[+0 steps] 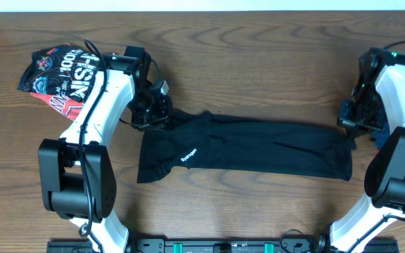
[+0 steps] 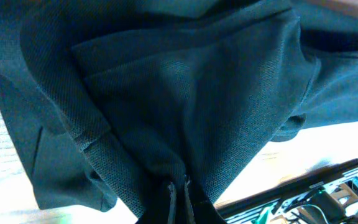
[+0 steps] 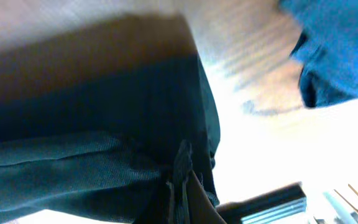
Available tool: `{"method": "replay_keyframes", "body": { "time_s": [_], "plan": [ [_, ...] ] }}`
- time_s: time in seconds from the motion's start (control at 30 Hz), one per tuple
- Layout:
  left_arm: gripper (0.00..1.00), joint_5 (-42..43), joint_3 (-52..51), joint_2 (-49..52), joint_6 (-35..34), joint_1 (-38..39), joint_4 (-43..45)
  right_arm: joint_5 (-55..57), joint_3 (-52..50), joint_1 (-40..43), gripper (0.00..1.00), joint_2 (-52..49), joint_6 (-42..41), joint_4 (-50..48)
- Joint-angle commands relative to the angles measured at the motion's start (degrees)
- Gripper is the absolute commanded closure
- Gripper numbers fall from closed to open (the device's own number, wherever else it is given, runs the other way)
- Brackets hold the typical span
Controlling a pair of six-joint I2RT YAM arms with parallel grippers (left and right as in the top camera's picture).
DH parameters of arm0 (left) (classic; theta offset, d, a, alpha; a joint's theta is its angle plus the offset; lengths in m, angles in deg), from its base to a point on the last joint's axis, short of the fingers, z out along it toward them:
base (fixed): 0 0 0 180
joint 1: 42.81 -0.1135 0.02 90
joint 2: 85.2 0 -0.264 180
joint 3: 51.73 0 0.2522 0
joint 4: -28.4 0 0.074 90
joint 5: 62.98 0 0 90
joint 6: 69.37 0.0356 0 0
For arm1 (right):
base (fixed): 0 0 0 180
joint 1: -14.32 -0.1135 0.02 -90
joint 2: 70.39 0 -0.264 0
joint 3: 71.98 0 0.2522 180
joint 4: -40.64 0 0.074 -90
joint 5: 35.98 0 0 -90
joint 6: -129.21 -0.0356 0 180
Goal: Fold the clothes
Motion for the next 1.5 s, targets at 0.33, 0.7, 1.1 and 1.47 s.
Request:
{"method": "replay_keyframes", "body": {
  "time_s": [0.33,0.7,1.1,1.47],
  "plan": [
    [0.94,-1.9,-5.6,-0.2,1.4,-0.2,0.5,7.1,-7.4,0.8,0.94,-0.4,-1.6,-0.9],
    [0.94,3.4,-4.8,-0.3,1.1,-0.7,8.2,6.8,-7.4,2.9,0.97,-0.4,-1.8,-0.2],
    [0.94,16.1,-3.7,-7.3,2.7,-5.7,14.8,5.7,-7.4,2.9,0.99,-0.4,-1.7,-1.2],
    [0.94,8.8,-8.1,-8.9,4.4,-3.0,6.6,5.2,-11.2,2.9,0.94,-0.4,-1.3,-2.8]
  ]
}}
